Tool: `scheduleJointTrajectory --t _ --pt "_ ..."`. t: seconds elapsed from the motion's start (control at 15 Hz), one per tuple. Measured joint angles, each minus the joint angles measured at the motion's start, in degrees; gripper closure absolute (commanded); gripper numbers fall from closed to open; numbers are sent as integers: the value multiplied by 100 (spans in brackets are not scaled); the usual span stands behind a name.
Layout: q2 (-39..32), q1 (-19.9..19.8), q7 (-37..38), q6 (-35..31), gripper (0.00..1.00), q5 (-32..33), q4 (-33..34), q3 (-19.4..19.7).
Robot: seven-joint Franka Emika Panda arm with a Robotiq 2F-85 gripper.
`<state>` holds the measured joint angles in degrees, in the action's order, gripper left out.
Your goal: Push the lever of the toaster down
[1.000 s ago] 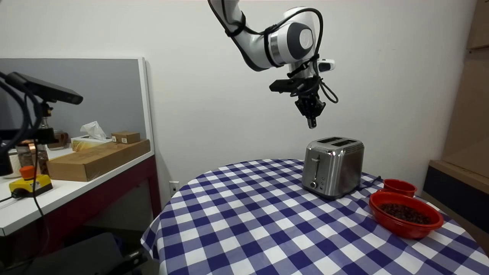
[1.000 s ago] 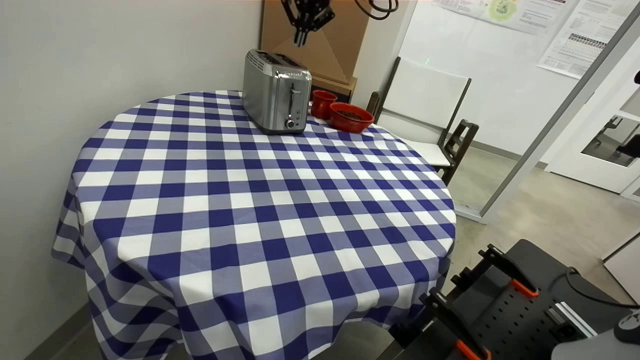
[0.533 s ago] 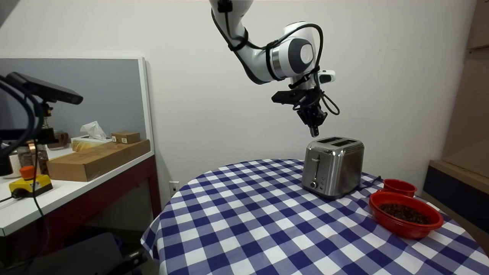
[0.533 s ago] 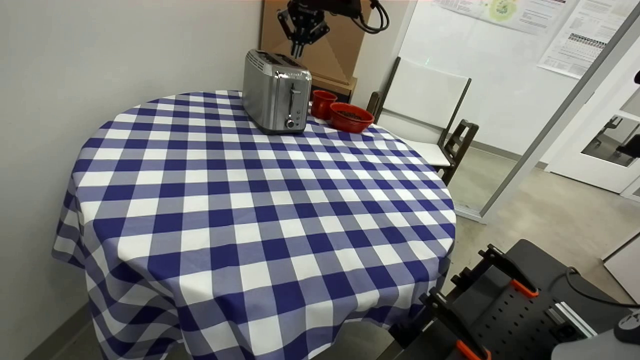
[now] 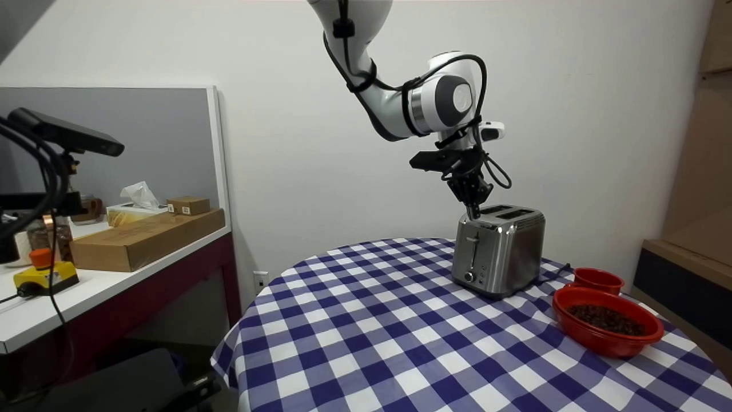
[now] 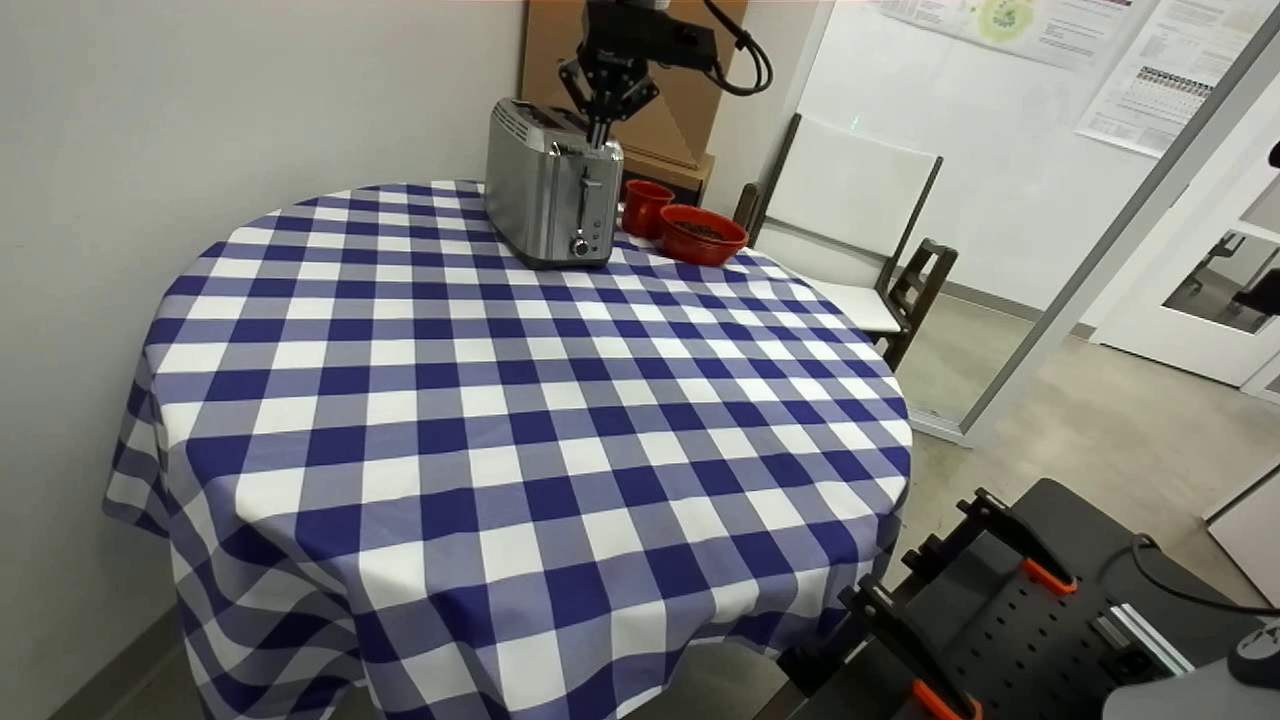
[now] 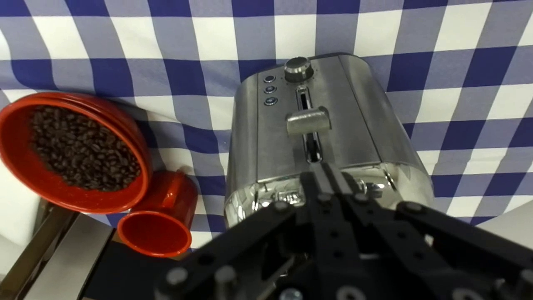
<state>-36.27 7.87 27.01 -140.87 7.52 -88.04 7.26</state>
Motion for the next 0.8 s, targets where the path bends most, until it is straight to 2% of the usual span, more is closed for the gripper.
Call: scheduleJointTrajectory --t 0.8 --pt "-663 49 111 7 99 0 291 123"
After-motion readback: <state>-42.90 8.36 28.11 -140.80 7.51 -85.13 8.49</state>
